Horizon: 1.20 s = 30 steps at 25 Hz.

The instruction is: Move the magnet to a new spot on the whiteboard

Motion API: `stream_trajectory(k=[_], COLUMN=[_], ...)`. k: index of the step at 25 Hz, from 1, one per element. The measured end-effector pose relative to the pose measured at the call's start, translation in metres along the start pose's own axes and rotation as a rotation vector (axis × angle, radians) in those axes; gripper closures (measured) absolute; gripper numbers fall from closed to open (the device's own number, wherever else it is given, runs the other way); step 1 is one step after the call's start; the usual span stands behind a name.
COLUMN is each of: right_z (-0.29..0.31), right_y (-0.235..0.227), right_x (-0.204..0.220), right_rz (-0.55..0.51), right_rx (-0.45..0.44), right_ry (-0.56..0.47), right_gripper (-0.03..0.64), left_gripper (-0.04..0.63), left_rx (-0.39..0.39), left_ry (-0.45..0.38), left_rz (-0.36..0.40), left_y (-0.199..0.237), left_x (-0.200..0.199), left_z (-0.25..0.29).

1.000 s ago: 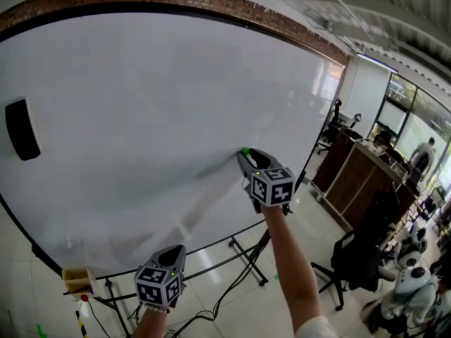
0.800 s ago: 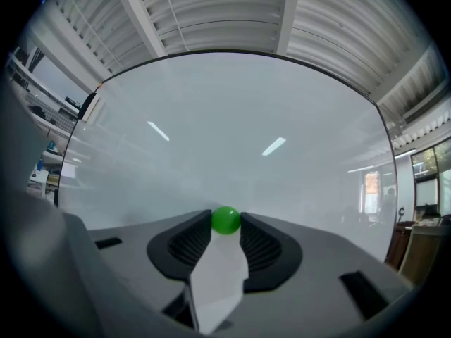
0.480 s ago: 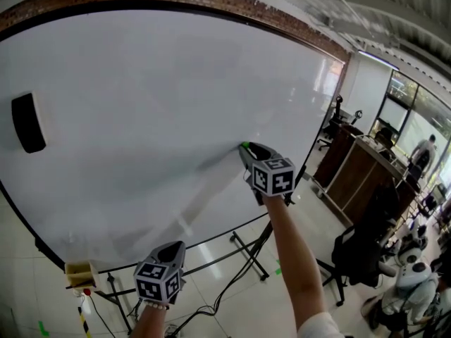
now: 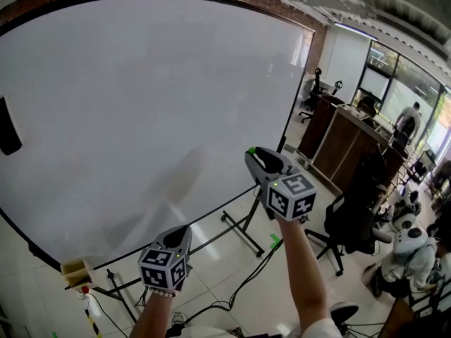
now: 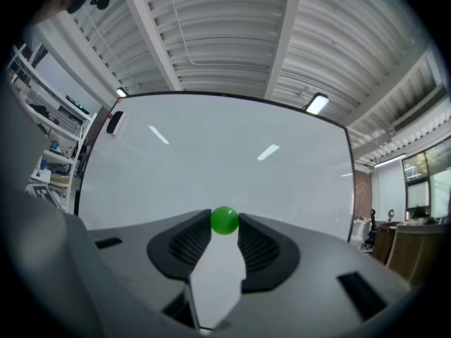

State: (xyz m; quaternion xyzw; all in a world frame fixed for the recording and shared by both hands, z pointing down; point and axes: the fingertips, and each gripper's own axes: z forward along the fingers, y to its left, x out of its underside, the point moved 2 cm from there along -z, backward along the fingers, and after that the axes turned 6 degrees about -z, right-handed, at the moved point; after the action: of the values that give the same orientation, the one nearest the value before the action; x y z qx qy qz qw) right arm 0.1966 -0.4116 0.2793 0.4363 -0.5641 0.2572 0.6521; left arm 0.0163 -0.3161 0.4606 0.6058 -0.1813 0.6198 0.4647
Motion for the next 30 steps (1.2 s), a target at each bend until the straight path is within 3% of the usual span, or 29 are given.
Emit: stream_trajectory(k=[8,17,25,30], right_z=[-0.122,-0.235,-0.269,-0.26], right_y=[-0.005,0.02,0.046,0.048], right_x=[0.055,0.125,0.141,0.124], right_rz=[0.112,0.314,0.437,0.411], right_rx=[0.143,0.315,0.363,0.347], right_ry=[0.031,0.075,0.012,0.016], right_gripper=[0.48,0.48,0.48,0.48], left_gripper=[0.598,0.598,0.598,0.598], left_rx=[0.102,0.186,0.174,0.174], left_ry=[0.008,0.029,0.032,0.023], left_rz=[0.06,0.055,0.051,0.055], left_y=[-0.044,-0.084,-0.082,-0.08], left_x=[-0.016,-0.011,0.005,0.001], left_z=[0.04,0.055,0.046,0.042])
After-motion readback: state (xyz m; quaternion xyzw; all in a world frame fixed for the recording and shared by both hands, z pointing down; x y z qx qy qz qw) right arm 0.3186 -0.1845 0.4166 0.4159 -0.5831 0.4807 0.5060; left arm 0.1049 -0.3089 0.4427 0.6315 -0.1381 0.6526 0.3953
